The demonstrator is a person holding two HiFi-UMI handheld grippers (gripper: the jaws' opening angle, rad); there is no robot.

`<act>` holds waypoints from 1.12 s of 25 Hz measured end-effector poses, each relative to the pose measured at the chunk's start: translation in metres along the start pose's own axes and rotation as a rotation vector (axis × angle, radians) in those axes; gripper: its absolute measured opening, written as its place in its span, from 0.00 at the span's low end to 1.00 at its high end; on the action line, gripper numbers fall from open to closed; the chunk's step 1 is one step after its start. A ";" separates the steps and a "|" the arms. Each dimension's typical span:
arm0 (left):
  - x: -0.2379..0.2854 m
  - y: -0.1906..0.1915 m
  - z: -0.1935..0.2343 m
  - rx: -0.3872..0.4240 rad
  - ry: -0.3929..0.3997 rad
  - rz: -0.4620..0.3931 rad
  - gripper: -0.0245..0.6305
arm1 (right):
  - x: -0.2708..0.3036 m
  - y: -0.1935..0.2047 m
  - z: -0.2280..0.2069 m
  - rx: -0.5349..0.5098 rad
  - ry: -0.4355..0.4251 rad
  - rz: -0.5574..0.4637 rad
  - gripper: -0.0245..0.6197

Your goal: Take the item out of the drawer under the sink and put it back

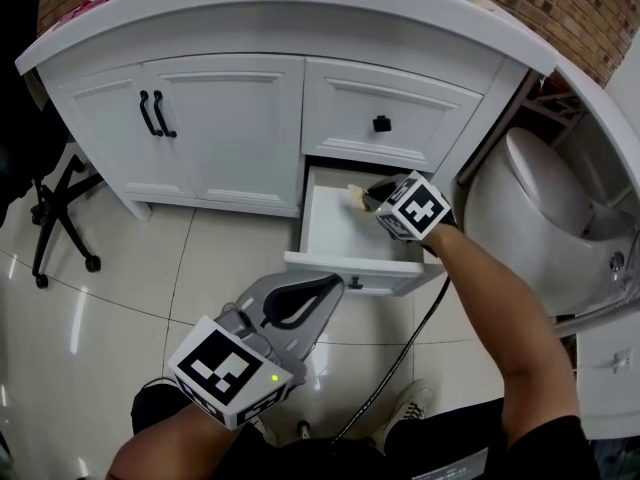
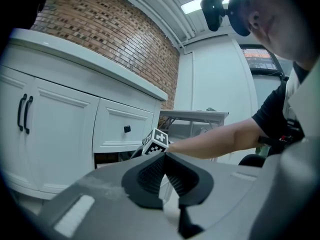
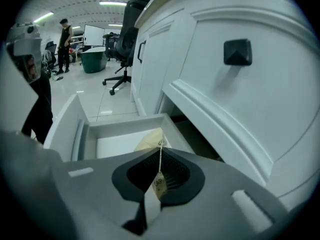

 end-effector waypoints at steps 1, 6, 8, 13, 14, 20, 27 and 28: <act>0.000 -0.001 0.000 -0.004 0.001 -0.011 0.05 | 0.008 0.002 0.000 -0.005 -0.011 0.014 0.05; 0.002 -0.003 0.002 -0.024 0.007 -0.035 0.05 | 0.038 0.008 -0.001 -0.018 -0.042 0.056 0.05; 0.003 -0.003 0.003 -0.032 0.009 -0.034 0.05 | 0.046 0.009 0.001 -0.015 -0.058 0.070 0.05; 0.003 -0.003 0.005 -0.049 0.013 -0.032 0.05 | 0.059 0.004 0.013 -0.031 -0.117 0.065 0.05; 0.003 -0.003 0.005 -0.054 0.016 -0.033 0.05 | 0.061 0.004 0.015 -0.036 -0.127 0.064 0.05; 0.003 -0.002 0.006 -0.060 0.018 -0.030 0.05 | 0.067 0.022 0.011 -0.038 -0.115 0.160 0.06; 0.003 -0.002 0.003 -0.060 0.028 -0.031 0.05 | 0.060 0.014 0.014 -0.051 -0.119 0.156 0.12; 0.003 -0.002 0.003 -0.059 0.023 -0.027 0.05 | 0.059 0.018 0.012 -0.048 -0.105 0.181 0.14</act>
Point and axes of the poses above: the fingertips, and each gripper's own axes: x forward along the fingers, z to its left, y out of its underside, the point moved 7 cm from there along -x, backward along the fingers, and after that the axes turned 9 degrees about -x, right-handed, at the moved point
